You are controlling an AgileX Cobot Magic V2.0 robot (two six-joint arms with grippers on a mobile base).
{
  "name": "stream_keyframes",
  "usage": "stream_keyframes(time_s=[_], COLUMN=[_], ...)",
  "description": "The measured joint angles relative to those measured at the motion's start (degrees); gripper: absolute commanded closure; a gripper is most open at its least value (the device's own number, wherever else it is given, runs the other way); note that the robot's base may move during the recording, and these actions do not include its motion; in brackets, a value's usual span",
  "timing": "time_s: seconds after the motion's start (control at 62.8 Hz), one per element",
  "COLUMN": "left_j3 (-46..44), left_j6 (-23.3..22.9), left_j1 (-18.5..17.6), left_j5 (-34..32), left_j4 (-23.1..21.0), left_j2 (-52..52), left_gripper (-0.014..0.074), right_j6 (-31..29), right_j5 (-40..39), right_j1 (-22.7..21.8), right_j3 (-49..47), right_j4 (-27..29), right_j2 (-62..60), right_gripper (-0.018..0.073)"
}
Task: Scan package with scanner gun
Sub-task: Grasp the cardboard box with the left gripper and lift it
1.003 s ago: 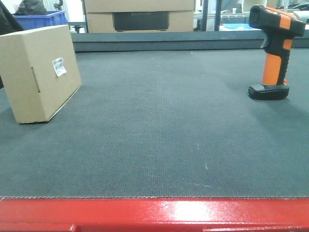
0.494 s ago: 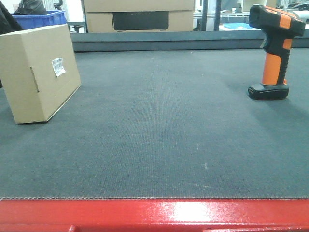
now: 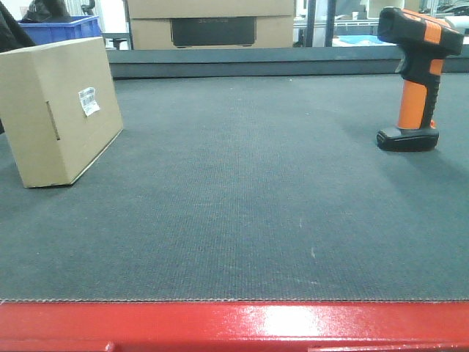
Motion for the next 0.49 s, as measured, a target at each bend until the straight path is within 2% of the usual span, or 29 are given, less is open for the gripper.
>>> stream_keyframes(time_s=[0.494], left_j3=[0.0], left_j6=[0.0], left_j1=[0.0], left_j5=[-0.2], left_j4=[-0.1], left_j2=[8.0], left_gripper=[0.0006], right_j6=[0.0], right_j5=[0.0], right_j1=[0.0], right_j3=[0.0], right_j4=[0.0], right_j2=[0.0], right_gripper=[0.0721])
